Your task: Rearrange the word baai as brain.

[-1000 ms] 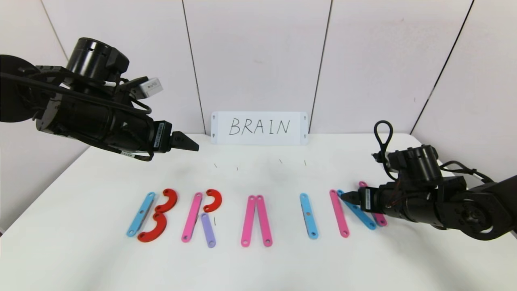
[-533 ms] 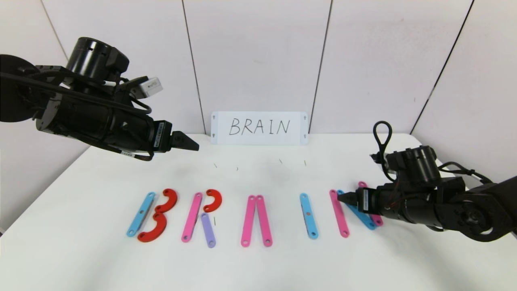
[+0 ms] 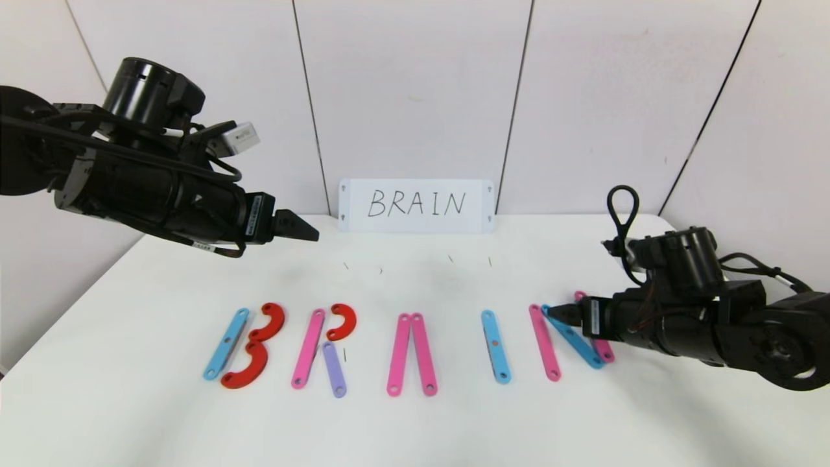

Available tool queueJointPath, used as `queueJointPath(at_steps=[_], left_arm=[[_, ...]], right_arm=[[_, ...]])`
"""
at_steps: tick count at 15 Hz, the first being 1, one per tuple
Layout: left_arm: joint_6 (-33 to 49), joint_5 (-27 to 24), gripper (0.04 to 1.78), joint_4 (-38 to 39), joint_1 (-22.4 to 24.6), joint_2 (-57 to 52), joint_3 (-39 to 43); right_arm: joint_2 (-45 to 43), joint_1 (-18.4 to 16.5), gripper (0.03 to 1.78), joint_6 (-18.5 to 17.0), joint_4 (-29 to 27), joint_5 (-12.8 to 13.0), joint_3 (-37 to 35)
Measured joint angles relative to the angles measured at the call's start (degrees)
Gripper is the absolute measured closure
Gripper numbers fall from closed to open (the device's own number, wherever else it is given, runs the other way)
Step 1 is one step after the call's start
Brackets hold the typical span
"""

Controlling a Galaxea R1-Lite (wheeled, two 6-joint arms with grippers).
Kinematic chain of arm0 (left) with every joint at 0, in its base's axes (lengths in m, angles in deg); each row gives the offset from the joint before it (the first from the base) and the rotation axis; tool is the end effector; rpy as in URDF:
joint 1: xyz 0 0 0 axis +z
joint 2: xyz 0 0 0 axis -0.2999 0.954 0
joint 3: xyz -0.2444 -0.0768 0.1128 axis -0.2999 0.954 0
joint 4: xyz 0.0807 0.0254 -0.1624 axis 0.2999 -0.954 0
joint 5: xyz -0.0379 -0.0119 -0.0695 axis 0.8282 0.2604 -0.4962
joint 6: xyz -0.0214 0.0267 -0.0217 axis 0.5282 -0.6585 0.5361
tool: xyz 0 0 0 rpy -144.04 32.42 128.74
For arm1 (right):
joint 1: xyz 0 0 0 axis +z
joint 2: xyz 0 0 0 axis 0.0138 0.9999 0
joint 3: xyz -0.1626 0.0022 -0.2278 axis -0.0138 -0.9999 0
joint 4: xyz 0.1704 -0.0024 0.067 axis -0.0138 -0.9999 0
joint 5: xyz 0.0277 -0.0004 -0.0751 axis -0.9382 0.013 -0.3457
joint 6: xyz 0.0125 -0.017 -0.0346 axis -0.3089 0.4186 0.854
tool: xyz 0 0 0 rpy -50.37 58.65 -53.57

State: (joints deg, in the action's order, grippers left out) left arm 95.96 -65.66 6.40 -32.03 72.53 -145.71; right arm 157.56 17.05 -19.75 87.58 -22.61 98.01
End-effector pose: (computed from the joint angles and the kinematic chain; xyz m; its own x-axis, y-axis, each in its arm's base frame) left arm 0.2897 -0.0852 0.2352 0.6583 -0.4176 -0.6264 0.3532 0.9061 -0.2329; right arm 0.2859 0.0819 0.0794 0.7251 0.1775 -0.6654 -0.0497 0.9772 0.2066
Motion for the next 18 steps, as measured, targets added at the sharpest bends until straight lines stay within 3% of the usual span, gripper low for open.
queueJointPath(at_steps=[7, 9, 13, 18], left_arm=[[-0.07, 0.09, 0.08, -0.05, 0.04, -1.18, 0.49], [-0.40, 0.09, 0.08, 0.26, 0.06, -2.34, 1.38], [-0.77, 0.52, 0.08, 0.55, -0.05, -6.78, 6.75], [-1.18, 0.85, 0.08, 0.56, -0.05, -16.21, 15.54]], right_arm=[[-8.40, -2.73, 0.07, 11.34, -0.85, -1.18, 1.34], [-11.54, -4.52, 0.07, 12.13, -2.89, -2.49, 1.32], [-19.71, -8.96, 0.07, 13.07, -11.63, -8.95, 1.97], [-31.83, -10.03, 0.07, 13.35, -21.59, -10.07, 0.77]])
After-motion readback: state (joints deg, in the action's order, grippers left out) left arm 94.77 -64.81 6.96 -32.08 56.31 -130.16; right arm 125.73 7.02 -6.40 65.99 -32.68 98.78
